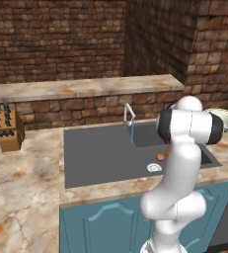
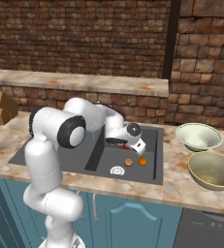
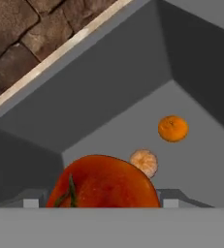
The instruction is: Pick the tangerines from the sink and place them in one bowl. Place the tomato in the other bowl. Then turn off the sink faucet.
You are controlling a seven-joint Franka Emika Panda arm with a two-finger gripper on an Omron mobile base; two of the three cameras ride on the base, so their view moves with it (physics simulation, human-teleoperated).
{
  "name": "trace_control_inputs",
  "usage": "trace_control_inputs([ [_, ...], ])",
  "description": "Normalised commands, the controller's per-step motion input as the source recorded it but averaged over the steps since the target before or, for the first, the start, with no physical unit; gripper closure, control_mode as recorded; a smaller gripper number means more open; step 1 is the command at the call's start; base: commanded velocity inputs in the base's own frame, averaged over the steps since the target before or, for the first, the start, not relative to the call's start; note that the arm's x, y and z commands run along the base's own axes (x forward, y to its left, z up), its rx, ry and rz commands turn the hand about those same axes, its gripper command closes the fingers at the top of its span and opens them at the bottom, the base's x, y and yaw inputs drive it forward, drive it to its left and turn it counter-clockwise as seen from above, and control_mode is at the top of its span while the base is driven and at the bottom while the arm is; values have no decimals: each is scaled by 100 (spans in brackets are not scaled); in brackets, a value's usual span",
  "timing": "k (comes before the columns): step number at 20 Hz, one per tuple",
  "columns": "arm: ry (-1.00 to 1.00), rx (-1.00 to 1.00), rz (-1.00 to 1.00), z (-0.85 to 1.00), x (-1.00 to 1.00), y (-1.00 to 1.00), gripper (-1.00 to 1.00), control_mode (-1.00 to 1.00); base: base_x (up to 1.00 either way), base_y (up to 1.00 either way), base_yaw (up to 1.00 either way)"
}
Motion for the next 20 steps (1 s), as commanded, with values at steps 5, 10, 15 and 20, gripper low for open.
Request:
trace_control_inputs([
  [5, 0, 4, -41, 36, 0, -35, 100, -100, 0, 0, 0],
  [10, -2, 1, -41, 35, 0, -28, 100, -100, 0, 0, 0],
  [15, 0, 9, -29, 44, 0, -49, 100, -100, 0, 0, 0],
  [20, 0, 16, -15, 56, 0, -48, 100, -100, 0, 0, 0],
])
